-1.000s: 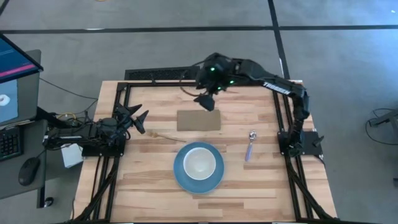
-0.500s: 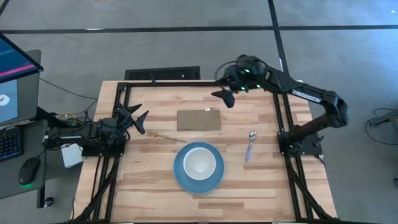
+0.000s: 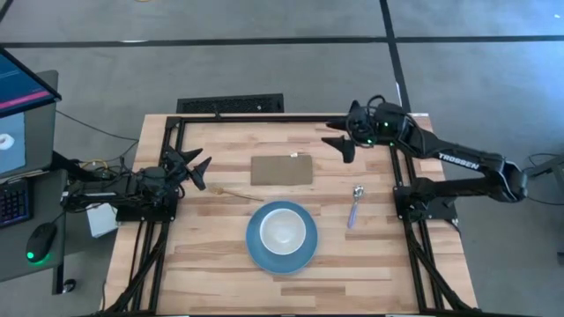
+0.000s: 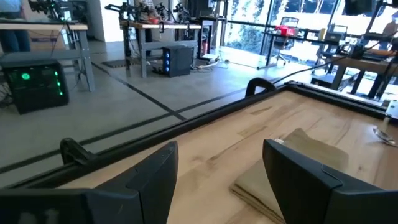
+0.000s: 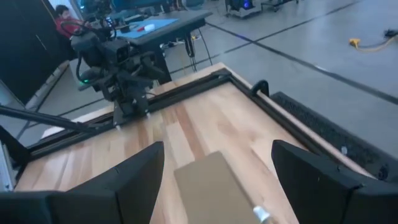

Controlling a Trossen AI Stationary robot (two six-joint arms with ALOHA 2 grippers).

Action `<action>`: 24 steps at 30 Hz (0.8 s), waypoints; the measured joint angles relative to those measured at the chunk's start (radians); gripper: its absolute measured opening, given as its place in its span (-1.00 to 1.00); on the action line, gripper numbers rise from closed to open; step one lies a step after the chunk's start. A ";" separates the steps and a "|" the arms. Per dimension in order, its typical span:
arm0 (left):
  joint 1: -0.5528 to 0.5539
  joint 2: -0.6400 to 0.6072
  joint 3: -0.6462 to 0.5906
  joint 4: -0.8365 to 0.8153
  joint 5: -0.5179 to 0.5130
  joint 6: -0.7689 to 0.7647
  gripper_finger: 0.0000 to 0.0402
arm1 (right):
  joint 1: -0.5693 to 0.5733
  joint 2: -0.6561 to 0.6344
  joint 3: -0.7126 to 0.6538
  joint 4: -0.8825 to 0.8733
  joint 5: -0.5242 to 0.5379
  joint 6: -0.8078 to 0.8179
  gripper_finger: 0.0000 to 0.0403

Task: Set table place
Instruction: Move the gold fork to the right of the blue plate

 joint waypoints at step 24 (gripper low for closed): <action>0.002 0.390 0.450 -0.683 0.134 -0.411 0.12 | 0.000 0.029 -0.031 0.081 0.004 0.028 0.60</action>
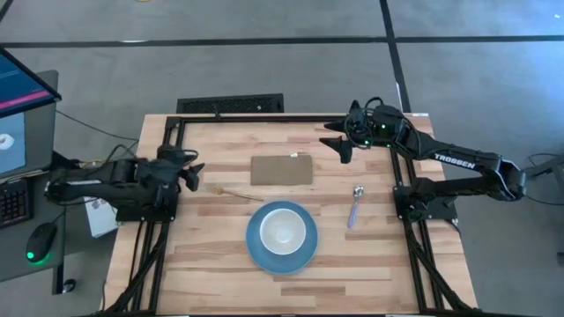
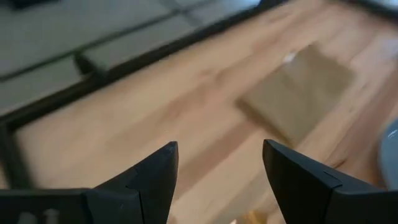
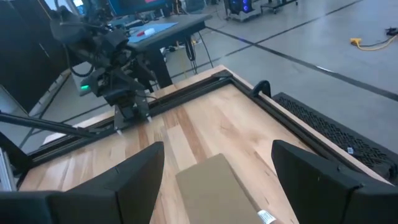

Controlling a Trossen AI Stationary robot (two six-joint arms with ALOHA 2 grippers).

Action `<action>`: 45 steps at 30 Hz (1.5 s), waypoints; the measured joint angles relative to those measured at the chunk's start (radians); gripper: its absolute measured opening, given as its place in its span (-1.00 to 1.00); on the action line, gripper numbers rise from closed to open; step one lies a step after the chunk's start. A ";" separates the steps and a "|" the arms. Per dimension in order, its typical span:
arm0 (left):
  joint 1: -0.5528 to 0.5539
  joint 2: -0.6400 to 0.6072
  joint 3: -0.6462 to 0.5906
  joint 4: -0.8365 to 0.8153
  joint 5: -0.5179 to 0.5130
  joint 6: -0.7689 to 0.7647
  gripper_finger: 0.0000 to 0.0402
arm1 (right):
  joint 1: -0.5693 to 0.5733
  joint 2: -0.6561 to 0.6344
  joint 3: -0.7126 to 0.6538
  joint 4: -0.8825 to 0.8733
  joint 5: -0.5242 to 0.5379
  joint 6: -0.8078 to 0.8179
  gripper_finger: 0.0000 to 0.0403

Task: Set table place
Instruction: Move the gold fork to the right of the blue plate

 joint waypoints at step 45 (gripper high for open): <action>0.299 0.795 0.074 0.073 0.569 -0.442 0.12 | -0.005 0.000 0.001 -0.001 -0.161 -0.019 0.60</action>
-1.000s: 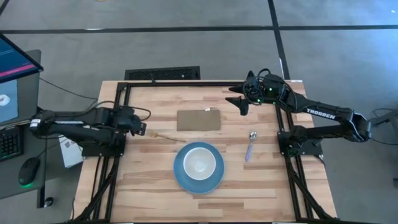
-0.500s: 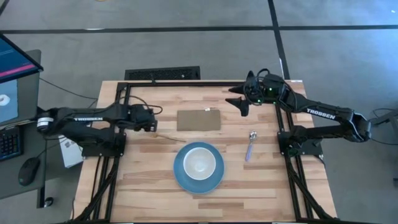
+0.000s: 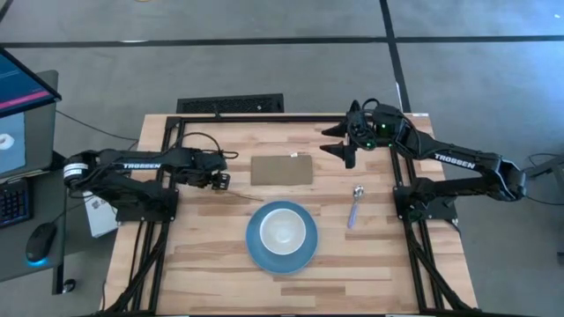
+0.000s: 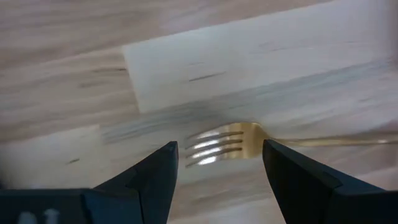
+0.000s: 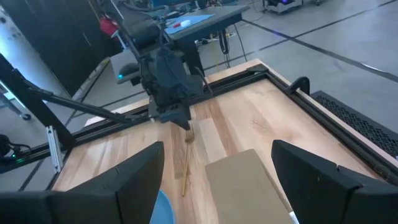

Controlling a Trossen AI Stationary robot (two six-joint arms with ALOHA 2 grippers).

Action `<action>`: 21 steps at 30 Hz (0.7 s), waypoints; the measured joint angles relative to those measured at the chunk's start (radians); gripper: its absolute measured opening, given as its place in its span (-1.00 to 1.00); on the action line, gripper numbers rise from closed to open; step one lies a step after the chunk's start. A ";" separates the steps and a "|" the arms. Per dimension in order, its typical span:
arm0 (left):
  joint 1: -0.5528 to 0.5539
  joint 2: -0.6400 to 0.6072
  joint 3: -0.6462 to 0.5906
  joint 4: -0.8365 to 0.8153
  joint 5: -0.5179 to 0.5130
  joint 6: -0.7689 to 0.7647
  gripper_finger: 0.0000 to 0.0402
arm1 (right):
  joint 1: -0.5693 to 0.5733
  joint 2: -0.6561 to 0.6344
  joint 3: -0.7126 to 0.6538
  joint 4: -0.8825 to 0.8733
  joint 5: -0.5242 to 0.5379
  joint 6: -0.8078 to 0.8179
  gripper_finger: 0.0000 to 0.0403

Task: Set table place
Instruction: Move the gold fork to the right of the blue plate

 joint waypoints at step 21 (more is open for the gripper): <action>0.016 -0.003 -0.135 0.197 0.071 -0.033 -0.03 | -0.016 0.000 0.000 0.000 0.000 0.000 0.60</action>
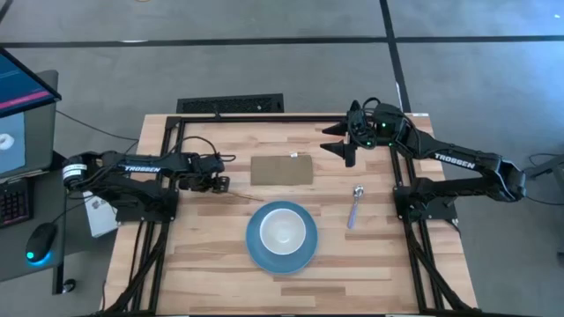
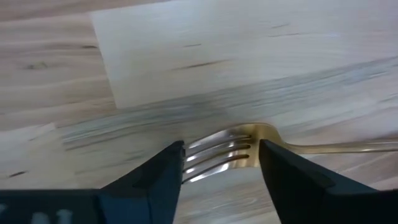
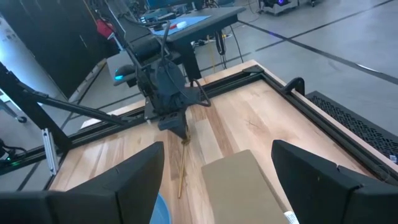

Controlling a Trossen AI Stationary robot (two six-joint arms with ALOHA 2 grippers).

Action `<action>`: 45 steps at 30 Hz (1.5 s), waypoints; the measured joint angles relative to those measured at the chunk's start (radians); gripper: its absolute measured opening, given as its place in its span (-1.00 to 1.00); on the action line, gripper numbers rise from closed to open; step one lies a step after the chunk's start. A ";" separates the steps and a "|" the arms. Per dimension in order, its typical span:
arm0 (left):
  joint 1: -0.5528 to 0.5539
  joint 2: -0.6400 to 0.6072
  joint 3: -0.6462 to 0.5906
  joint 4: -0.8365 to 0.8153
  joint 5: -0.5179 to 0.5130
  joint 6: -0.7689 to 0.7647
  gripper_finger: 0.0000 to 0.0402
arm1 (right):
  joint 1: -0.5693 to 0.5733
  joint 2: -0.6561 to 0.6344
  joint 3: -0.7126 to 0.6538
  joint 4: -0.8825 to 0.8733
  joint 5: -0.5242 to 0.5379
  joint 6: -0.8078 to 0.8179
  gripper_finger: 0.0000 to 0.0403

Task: Set table place
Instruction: Move the gold fork to the right of the blue plate

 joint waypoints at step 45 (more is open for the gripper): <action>0.041 0.004 0.191 0.257 0.181 0.170 -0.99 | 0.000 0.000 0.000 0.000 0.003 0.001 0.60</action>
